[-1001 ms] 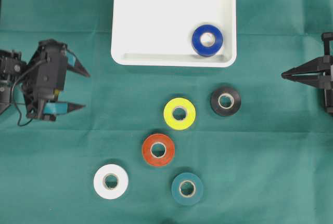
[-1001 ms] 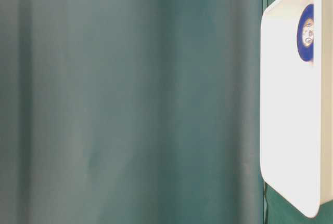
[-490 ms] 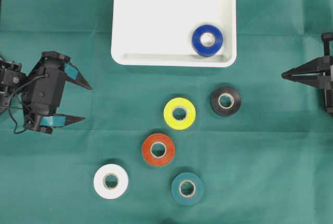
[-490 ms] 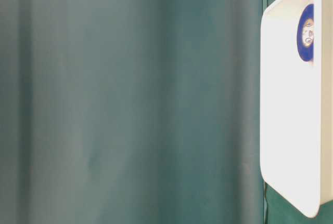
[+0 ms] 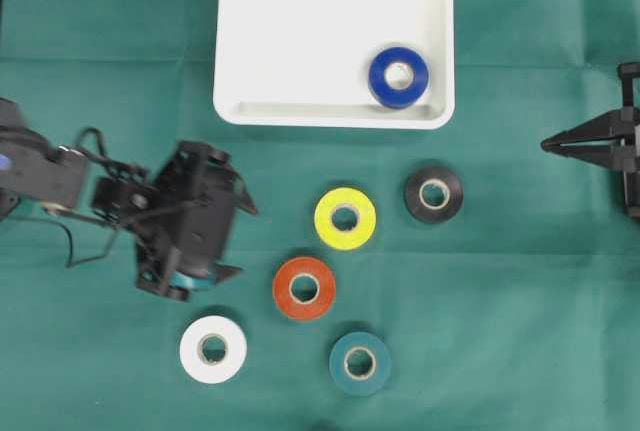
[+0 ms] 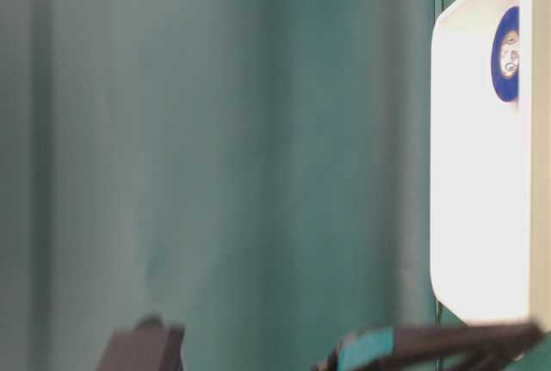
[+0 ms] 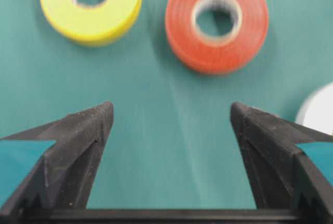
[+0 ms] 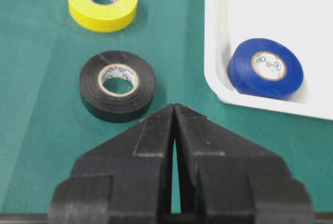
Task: Put the tape into the white case with the left arm.
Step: 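Reach the left gripper down to the teal tape roll and grasp it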
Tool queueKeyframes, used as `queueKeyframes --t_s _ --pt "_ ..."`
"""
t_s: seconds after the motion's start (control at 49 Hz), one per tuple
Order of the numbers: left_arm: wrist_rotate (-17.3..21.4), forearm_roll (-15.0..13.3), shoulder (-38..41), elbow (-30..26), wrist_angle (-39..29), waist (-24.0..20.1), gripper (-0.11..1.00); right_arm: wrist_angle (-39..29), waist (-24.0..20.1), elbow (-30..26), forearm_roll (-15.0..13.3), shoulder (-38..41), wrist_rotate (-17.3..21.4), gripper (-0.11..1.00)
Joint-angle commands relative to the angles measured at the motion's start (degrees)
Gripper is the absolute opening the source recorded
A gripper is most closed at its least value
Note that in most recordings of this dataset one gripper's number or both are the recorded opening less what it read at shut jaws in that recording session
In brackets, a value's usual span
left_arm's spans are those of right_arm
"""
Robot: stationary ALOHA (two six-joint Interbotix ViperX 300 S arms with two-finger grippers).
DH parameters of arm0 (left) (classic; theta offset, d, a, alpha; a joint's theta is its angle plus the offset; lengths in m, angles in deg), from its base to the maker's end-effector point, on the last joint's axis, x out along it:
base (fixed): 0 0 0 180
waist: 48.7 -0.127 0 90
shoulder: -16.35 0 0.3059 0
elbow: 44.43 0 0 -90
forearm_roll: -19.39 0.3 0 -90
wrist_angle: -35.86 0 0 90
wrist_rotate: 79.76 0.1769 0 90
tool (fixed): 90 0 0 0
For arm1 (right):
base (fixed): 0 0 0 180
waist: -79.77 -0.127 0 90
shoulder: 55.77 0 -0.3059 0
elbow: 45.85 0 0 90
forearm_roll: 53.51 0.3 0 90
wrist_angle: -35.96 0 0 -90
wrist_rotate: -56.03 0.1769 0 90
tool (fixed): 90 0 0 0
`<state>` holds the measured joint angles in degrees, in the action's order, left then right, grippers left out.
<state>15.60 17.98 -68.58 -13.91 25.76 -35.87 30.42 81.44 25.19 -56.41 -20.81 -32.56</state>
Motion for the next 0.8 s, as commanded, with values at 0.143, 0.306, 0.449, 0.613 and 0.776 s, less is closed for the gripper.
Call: queueKeyframes --t_s 0.143,0.306,0.449,0.613,0.776 --pt "-0.2 0.0 6.2 -8.4 0.4 1.5 0.91 0.4 0.0 -0.6 -0.1 0.4 0.1 -0.09" --pt "-0.3 -0.1 10.9 -14.1 0.4 2.7 0.91 0.4 0.0 -0.6 -0.1 0.4 0.1 -0.09" --pt "-0.9 -0.1 15.2 -19.4 0.4 3.9 0.91 0.4 0.0 -0.5 -0.1 0.4 0.2 -0.09" --pt "-2.8 -0.1 19.2 -23.8 -0.4 4.6 0.91 0.4 0.0 -0.4 -0.1 0.4 0.2 -0.09" --pt "-5.4 -0.1 22.5 -27.5 -1.7 4.9 0.91 0.4 0.0 -0.4 -0.1 0.4 0.2 -0.09"
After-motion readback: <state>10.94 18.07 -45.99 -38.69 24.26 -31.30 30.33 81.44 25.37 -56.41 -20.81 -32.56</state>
